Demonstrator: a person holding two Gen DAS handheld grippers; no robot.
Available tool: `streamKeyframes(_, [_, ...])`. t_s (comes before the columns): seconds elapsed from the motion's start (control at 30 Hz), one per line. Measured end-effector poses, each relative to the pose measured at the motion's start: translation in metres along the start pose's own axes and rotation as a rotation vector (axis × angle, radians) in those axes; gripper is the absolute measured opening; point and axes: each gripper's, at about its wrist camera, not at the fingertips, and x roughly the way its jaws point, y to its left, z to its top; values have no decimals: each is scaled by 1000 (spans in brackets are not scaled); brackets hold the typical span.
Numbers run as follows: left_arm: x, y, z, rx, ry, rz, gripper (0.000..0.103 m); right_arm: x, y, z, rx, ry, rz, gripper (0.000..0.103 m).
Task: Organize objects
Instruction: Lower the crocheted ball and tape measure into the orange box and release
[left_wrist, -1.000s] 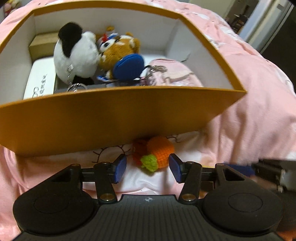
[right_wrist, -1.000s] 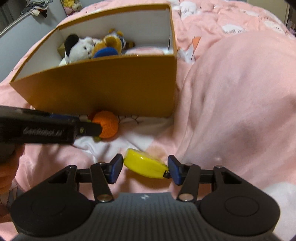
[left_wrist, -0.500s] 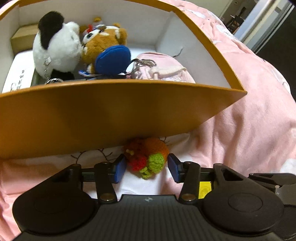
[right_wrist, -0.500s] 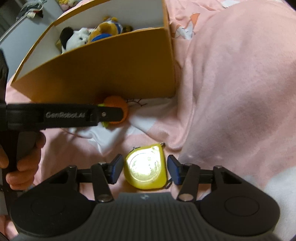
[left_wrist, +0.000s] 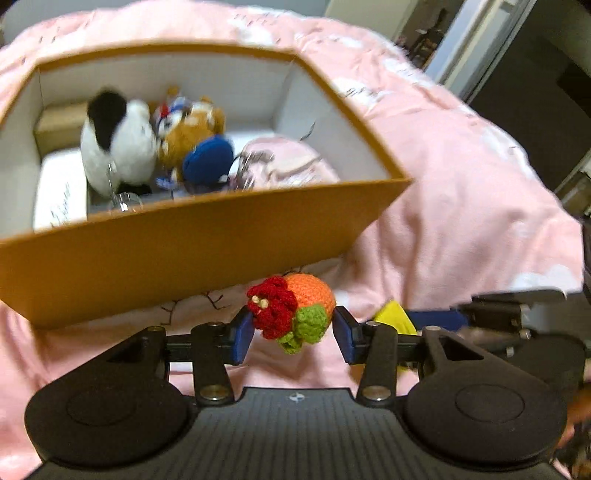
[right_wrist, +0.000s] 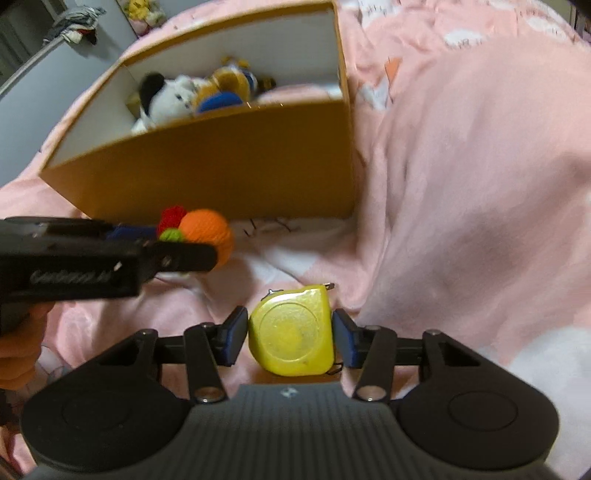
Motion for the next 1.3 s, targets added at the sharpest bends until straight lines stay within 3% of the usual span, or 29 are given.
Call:
streamKeyframes(0.13, [-37, -6, 10, 44, -41, -22, 52, -34, 11, 14, -74, -86, 5, 52])
streamKeyframes(0.3, [-76, -7, 46, 72, -110, -29, 52, -76, 25, 51, -199, -200, -3, 52])
streamKeyframes(0.47, [-68, 6, 93, 72, -135, 25, 52, -69, 40, 104, -366, -247, -45, 52])
streamKeyframes(0.67, [-33, 30, 129, 89, -94, 73, 52, 6, 40, 166, -536, -159, -51, 52])
streamKeyframes(0.87, [-13, 55, 148, 58, -82, 64, 52, 78, 41, 206, -662, -21, -83, 52])
streamKeyframes(1.07, [3, 66, 161, 63, -70, 71, 52, 122, 42, 218, -811, 78, -144, 52])
streamKeyframes(1.17, [10, 69, 166, 62, -65, 59, 52, 133, 44, 216, -910, 90, -213, 52])
streamKeyframes(1.3, [19, 71, 171, 52, -56, 59, 53, 137, 45, 214, -972, 105, -237, 53])
